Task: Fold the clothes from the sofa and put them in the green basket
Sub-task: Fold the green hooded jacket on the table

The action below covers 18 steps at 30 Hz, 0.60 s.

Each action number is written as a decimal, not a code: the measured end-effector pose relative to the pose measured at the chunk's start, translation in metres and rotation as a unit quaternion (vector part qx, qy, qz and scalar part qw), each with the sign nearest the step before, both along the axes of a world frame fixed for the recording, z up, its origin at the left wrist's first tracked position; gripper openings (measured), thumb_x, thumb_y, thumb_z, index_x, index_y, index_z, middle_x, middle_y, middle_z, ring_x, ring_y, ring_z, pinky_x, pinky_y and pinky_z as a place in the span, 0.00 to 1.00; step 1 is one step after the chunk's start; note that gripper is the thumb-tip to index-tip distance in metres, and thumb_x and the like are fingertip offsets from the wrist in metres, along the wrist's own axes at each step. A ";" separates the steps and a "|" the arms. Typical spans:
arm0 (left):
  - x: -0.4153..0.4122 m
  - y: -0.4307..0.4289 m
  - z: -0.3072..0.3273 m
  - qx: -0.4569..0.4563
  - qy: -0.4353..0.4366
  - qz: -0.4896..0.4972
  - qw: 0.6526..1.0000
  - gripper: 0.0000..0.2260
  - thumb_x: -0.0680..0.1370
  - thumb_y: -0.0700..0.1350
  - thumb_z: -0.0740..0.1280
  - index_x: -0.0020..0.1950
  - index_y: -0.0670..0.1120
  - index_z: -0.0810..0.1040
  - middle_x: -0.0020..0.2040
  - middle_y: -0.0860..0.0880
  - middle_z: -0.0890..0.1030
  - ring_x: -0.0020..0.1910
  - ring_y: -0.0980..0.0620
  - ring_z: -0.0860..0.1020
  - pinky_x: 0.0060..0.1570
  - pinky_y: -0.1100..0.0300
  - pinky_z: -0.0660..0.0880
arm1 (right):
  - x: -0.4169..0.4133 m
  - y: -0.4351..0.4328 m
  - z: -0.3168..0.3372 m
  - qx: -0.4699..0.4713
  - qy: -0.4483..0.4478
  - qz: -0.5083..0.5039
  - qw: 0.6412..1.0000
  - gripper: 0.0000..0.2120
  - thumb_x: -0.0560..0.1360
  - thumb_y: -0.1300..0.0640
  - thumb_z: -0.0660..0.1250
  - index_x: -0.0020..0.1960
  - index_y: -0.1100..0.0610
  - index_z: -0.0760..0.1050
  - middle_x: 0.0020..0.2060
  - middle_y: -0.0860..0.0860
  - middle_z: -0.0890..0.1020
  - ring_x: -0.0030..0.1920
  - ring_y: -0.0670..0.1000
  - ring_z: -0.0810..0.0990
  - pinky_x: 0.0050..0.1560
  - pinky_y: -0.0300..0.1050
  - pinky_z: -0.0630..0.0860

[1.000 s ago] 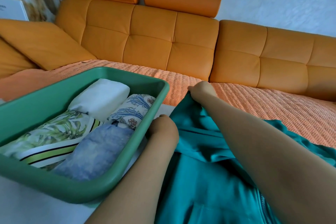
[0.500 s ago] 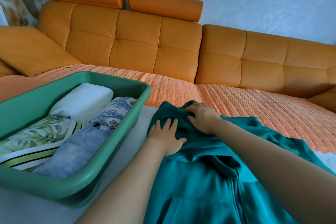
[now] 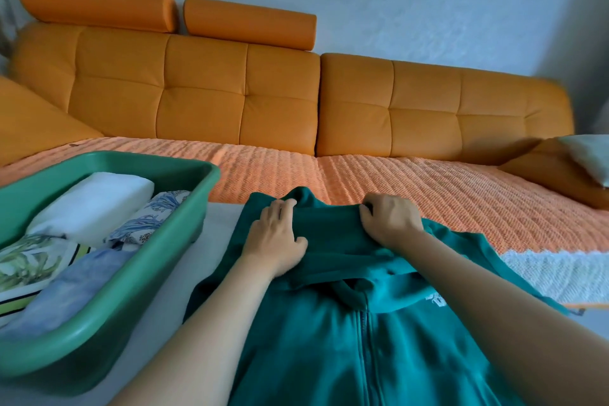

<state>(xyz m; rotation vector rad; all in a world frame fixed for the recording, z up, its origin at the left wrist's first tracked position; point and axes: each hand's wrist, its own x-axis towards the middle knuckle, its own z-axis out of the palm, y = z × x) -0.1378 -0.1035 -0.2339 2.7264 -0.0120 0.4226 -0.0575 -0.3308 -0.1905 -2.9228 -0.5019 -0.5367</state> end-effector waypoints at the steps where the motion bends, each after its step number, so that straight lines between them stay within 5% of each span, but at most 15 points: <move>1: 0.000 0.000 -0.004 0.001 0.027 -0.012 1.000 0.33 0.77 0.56 0.61 0.79 0.51 0.52 0.77 0.47 0.60 0.74 0.45 0.60 0.71 0.47 0.62 | 0.001 -0.007 0.003 -0.038 -0.005 -0.038 0.999 0.13 0.79 0.47 0.53 0.48 0.50 0.75 0.42 0.49 0.82 0.39 0.52 0.77 0.36 0.46 0.69; 5: 0.005 0.005 -0.013 0.064 0.256 -0.018 0.964 0.39 0.75 0.74 0.53 0.80 0.63 0.39 0.82 0.52 0.44 0.81 0.47 0.42 0.75 0.35 0.41 | 0.003 -0.028 -0.012 -0.134 0.107 -0.127 0.977 0.15 0.77 0.45 0.53 0.45 0.52 0.75 0.41 0.50 0.80 0.40 0.51 0.76 0.39 0.46 0.68; 10: 0.018 -0.001 0.000 0.059 0.318 0.009 0.946 0.38 0.71 0.75 0.49 0.79 0.66 0.41 0.82 0.51 0.42 0.80 0.45 0.39 0.72 0.31 0.38 | 0.002 -0.046 -0.036 0.065 0.144 -0.022 0.987 0.20 0.79 0.45 0.59 0.69 0.49 0.70 0.63 0.52 0.75 0.65 0.55 0.71 0.68 0.54 0.67; 14: 0.023 -0.023 0.010 0.106 0.256 0.030 0.960 0.35 0.77 0.63 0.52 0.82 0.54 0.47 0.82 0.45 0.47 0.80 0.43 0.46 0.75 0.35 0.41 | -0.002 -0.065 -0.025 0.187 0.083 -0.020 0.979 0.22 0.79 0.55 0.57 0.73 0.51 0.68 0.68 0.54 0.71 0.70 0.57 0.66 0.72 0.56 0.62; 18: 0.019 -0.058 0.029 0.113 0.044 -0.063 0.991 0.21 0.79 0.48 0.59 0.72 0.51 0.67 0.72 0.49 0.66 0.70 0.46 0.64 0.67 0.49 0.63 | -0.007 -0.096 -0.015 0.171 0.112 -0.153 0.967 0.22 0.79 0.57 0.54 0.72 0.54 0.68 0.69 0.57 0.69 0.69 0.60 0.67 0.69 0.58 0.67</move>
